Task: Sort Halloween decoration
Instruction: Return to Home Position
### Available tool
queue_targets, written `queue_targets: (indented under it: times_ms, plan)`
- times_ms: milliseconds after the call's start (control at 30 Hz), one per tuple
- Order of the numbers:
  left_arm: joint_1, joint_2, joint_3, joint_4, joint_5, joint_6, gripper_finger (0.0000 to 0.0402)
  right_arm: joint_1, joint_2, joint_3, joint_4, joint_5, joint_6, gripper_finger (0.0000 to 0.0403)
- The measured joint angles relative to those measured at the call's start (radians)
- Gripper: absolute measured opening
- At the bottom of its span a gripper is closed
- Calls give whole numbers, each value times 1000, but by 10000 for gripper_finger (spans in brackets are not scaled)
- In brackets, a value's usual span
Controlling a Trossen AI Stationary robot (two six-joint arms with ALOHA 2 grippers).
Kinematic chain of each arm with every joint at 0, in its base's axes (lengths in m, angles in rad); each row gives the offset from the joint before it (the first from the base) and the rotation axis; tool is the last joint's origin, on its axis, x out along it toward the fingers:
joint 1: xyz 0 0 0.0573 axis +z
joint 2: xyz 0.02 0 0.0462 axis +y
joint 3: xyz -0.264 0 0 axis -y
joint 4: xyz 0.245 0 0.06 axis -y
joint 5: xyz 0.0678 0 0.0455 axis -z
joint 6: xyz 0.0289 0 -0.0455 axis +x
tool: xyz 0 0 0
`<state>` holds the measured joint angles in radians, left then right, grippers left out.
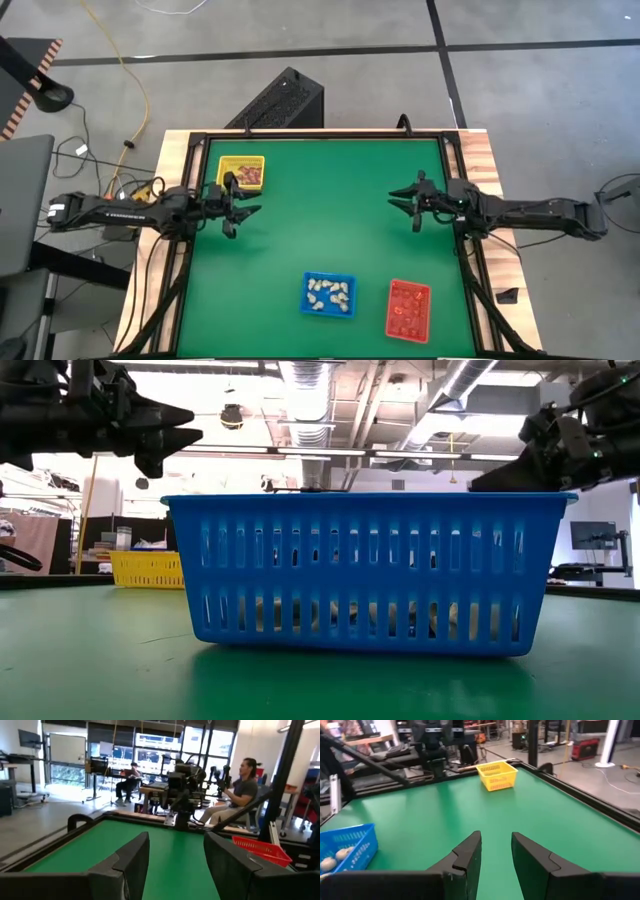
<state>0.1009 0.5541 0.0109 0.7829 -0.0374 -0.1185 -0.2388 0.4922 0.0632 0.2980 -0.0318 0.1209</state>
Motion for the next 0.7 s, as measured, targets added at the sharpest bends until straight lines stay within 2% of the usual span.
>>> queue_targets:
  times_ms: [133, 333, 533, 700]
  plan:
    - [0, -67, 0, -92, 2, 20, 178, -23, -49, -36, -9, 3, 32, 138]
    - [0, -271, -1, -264, -3, 9, 178, -54, -147, -41, -147, 6, 37, 138]
    - [0, -474, -2, -482, -77, -6, 178, -88, -260, -41, -204, 6, 7, 138]
    - [0, -554, -3, -551, -88, -6, 178, -124, -334, -42, -263, 5, -13, 138]
